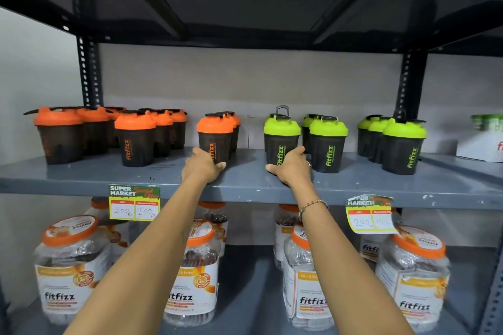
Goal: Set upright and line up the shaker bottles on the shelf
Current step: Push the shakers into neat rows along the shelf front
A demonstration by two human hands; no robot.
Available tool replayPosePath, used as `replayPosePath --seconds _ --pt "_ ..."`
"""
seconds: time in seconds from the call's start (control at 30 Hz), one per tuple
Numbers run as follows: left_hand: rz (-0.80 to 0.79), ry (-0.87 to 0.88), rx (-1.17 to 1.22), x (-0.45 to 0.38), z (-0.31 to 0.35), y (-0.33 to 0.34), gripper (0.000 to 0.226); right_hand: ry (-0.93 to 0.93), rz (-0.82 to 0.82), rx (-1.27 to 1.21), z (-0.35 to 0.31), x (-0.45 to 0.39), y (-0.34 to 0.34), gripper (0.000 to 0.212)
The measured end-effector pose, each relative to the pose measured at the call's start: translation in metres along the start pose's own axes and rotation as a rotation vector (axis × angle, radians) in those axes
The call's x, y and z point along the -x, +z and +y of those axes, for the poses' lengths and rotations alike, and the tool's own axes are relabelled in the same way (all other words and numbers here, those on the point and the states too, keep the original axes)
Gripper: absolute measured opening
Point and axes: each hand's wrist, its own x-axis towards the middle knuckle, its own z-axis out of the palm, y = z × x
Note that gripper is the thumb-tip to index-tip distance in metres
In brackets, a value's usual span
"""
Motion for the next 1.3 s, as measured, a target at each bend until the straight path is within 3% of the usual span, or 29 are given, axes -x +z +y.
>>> replayPosePath --seconds 0.4,0.5,0.63,0.77,0.87,0.93,1.03,1.1,1.2,1.3 --pt "0.003 -0.014 0.024 0.006 0.003 -0.003 0.075 0.016 0.016 -0.009 0.001 0.003 -0.003 0.086" --pt "0.129 -0.059 0.085 0.018 0.004 -0.003 0.075 0.019 0.014 -0.042 0.001 0.004 -0.003 0.087" --pt "0.259 -0.015 -0.035 0.045 0.016 0.009 0.052 -0.011 -0.003 -0.1 0.003 0.01 -0.013 0.092" --pt "0.194 0.177 -0.072 0.063 0.052 0.036 0.042 -0.149 0.117 -0.141 0.042 0.023 -0.041 0.066" --pt "0.091 0.215 0.105 0.07 0.088 0.055 0.061 -0.129 0.272 -0.168 0.089 0.019 -0.082 0.045" --pt "0.028 0.203 0.179 0.07 0.11 0.065 0.078 -0.07 0.378 -0.178 0.116 0.005 -0.114 0.042" --pt "0.041 0.145 0.198 0.066 0.135 0.076 0.099 0.082 0.48 -0.159 0.15 -0.019 -0.153 0.058" --pt "0.071 0.119 0.178 0.063 0.142 0.081 0.104 0.169 0.456 -0.113 0.169 -0.03 -0.167 0.078" --pt "0.094 0.101 0.159 0.06 0.141 0.086 0.098 0.26 0.332 -0.1 0.182 -0.043 -0.174 0.108" --pt "0.099 0.115 0.138 0.06 0.138 0.086 0.083 0.303 0.202 -0.069 0.18 -0.057 -0.177 0.12"
